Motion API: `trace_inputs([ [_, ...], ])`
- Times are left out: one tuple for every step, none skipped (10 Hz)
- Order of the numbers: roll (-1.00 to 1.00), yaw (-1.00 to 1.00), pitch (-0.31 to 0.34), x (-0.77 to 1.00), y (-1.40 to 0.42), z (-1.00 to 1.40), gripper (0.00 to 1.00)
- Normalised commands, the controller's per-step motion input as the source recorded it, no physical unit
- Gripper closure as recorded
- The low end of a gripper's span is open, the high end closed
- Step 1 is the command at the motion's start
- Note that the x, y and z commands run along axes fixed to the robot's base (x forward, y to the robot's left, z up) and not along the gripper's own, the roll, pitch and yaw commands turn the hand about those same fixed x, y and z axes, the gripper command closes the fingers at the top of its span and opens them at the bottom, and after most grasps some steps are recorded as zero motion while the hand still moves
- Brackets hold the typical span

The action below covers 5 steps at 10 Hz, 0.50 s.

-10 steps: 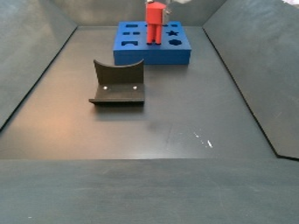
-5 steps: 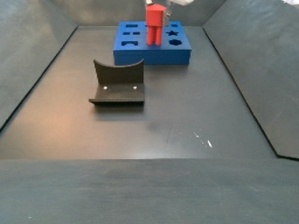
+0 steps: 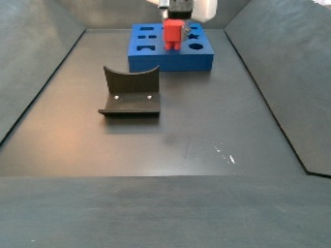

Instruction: Insert the 3 prong object.

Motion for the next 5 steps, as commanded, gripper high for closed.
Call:
trace_inputs([
  [0.20,0.00,0.000,0.08,-0.08,-0.46,1.00],
  [0.20,0.00,0.000,0.04,-0.06,-0.40,1.00],
  [-0.05,-0.01,-0.059,0.07,0.00,-0.21,1.00],
  [-0.07,-0.01,0.000,0.02,0.00,-0.01,1.00],
  [0.00,0.00,0.006,0.00,0.00,0.00,1.00],
])
